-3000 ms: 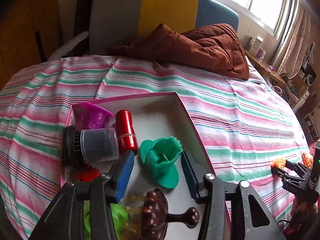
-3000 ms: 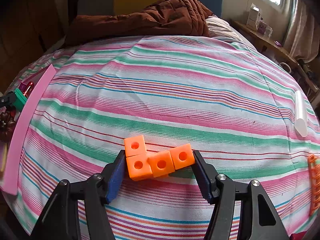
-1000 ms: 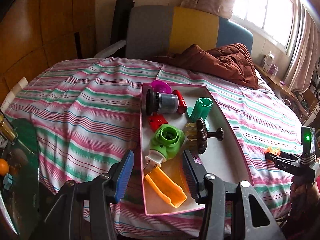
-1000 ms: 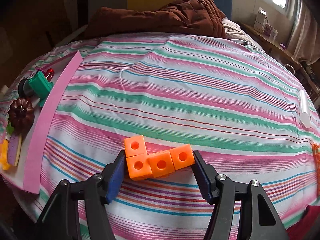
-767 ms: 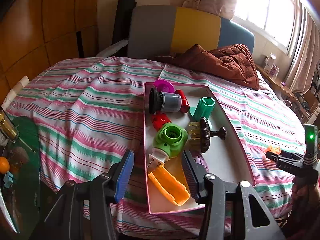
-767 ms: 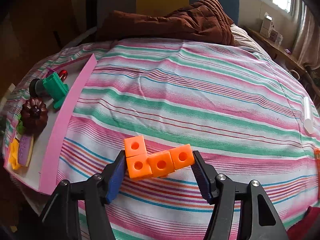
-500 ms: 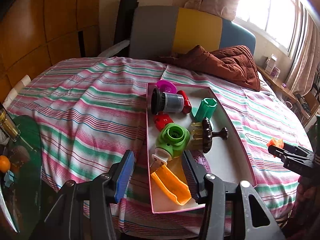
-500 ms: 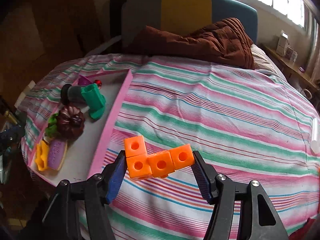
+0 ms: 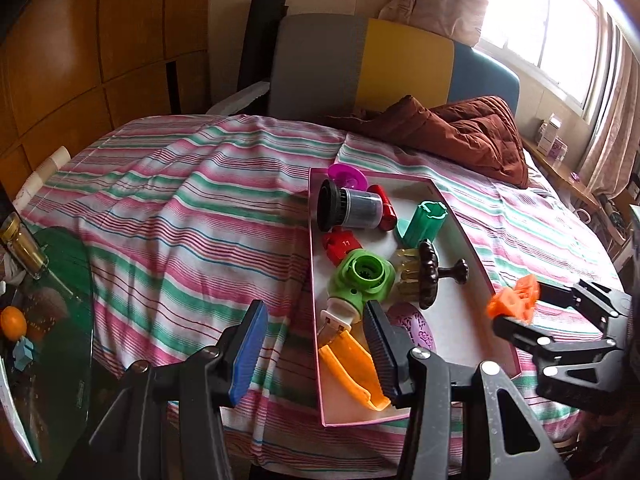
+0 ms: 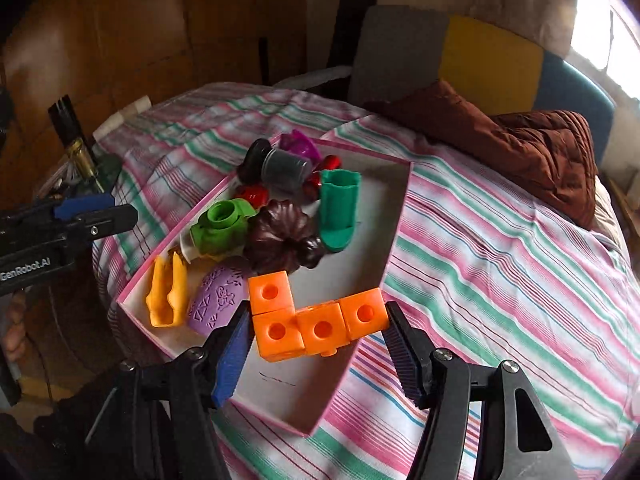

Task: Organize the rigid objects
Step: 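Carry the orange cube block into the tray and open the right gripper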

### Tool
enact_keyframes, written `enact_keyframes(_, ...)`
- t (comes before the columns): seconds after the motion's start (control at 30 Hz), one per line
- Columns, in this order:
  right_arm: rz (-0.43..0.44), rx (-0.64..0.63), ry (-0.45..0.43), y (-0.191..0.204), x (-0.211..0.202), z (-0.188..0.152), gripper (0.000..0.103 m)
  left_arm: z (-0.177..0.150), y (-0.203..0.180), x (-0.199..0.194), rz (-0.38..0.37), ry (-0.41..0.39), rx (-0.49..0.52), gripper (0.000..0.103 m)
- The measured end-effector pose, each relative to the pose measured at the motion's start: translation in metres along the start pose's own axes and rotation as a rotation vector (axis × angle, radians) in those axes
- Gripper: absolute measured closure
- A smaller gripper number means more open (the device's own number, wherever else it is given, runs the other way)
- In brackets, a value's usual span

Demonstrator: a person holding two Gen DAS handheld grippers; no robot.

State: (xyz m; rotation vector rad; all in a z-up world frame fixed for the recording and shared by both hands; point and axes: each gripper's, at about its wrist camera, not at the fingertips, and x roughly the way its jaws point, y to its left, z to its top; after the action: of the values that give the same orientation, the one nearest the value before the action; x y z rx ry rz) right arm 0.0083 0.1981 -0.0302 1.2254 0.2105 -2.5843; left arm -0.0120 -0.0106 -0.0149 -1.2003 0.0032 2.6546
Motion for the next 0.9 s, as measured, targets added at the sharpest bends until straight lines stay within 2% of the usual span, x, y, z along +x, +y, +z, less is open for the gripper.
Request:
enact_keyframes(0.17,-0.045,-0.063,0.062,0.010,0.035,0.006,0.039,0.000,0.002,0.001,0.004,-0.003,-0.002,0.053)
enact_keyframes(0.43,-0.036,-0.020,0.079,0.011,0.063,0.010,0.038,0.000,0.007,0.004,0.018,0.000,-0.011,0.053)
enact_keyframes(0.6,-0.018,-0.009,0.090,0.013,0.067,0.008,0.037,0.000,0.008,0.003,0.029,-0.004,-0.012,0.053)
enact_keyframes(0.9,-0.009,0.056,0.028,0.013,0.044,0.005,0.024,-0.001,0.007,-0.002,0.051,-0.022,-0.008,0.053)
